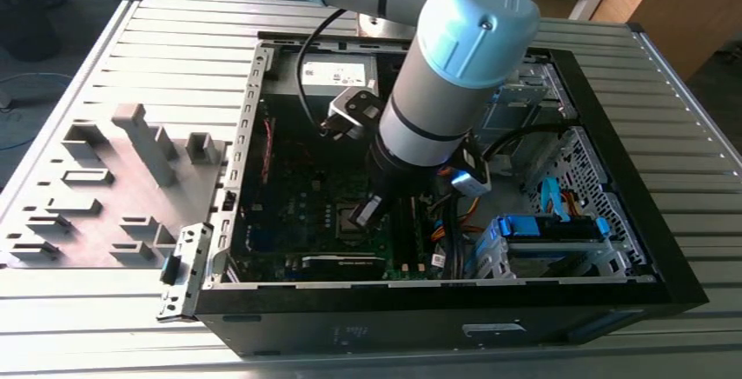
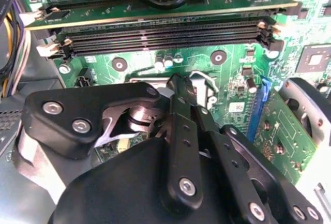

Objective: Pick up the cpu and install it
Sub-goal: 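Install the first cpu locking lever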

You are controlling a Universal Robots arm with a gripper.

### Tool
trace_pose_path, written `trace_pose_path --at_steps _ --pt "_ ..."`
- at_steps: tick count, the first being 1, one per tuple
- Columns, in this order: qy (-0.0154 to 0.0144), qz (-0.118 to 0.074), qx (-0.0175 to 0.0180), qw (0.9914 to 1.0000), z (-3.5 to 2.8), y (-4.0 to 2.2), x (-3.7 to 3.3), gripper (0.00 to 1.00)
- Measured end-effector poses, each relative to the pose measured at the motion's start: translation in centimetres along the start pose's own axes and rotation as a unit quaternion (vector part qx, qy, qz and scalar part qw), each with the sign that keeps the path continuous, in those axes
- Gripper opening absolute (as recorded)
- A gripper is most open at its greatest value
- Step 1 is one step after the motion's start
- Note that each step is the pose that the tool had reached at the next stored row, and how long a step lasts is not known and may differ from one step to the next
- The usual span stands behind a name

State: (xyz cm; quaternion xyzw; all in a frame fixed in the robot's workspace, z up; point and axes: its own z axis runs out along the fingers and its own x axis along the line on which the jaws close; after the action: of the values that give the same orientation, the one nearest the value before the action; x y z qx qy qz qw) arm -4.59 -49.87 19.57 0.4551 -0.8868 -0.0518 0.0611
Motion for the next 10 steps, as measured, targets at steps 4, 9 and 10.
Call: trace_pose_path --at_steps 4,9,10 --pt "0.0002 0.0 0.0001 1.0 -0.03 -0.02 -0.03 0.11" --pt "0.0001 0.0 0.0001 1.0 -0.04 0.1 -0.19 0.11" --pt "0.0002 0.0 0.0001 1.0 -0.04 0.17 -0.28 0.11"
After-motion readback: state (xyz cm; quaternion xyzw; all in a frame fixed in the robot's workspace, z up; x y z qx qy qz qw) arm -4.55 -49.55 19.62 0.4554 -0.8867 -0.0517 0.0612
